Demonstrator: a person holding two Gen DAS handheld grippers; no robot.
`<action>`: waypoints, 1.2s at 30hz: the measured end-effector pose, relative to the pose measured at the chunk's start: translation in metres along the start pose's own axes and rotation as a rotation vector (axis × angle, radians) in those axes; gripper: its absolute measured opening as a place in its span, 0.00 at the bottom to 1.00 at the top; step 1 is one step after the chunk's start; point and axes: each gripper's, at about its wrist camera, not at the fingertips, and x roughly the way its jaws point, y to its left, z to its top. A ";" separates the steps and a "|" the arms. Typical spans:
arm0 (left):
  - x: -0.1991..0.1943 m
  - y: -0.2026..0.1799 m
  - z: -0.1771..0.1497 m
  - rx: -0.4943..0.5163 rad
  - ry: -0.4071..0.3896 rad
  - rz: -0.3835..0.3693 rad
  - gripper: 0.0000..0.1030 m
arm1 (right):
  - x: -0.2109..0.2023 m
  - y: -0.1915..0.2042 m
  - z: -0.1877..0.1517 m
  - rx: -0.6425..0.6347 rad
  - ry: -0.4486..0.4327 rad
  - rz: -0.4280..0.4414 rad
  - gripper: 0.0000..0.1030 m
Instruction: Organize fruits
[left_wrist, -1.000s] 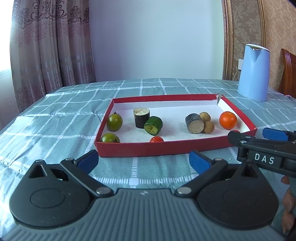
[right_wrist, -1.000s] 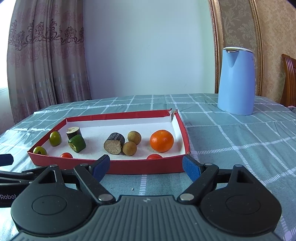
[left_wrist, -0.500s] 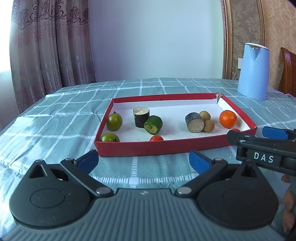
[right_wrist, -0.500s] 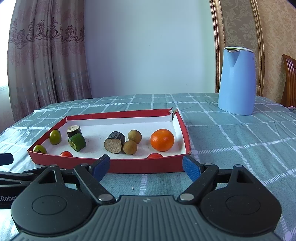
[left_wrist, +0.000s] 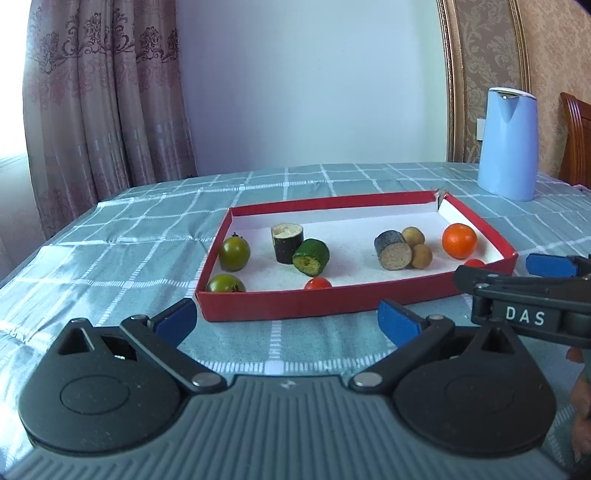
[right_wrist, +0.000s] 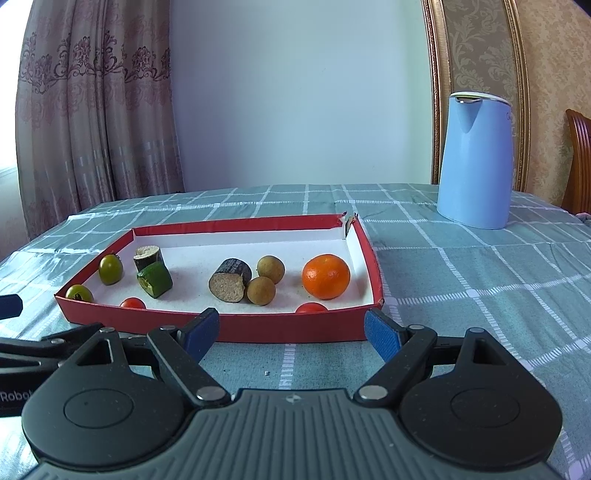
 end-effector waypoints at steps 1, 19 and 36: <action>0.001 0.001 0.000 -0.002 0.008 -0.008 1.00 | 0.000 0.000 0.000 -0.002 0.001 0.001 0.83; 0.006 0.006 -0.005 -0.011 0.031 -0.012 1.00 | 0.002 0.001 0.000 -0.012 0.006 0.003 0.83; 0.005 0.001 -0.008 0.027 0.013 0.003 1.00 | 0.003 0.002 -0.001 -0.020 0.008 0.004 0.84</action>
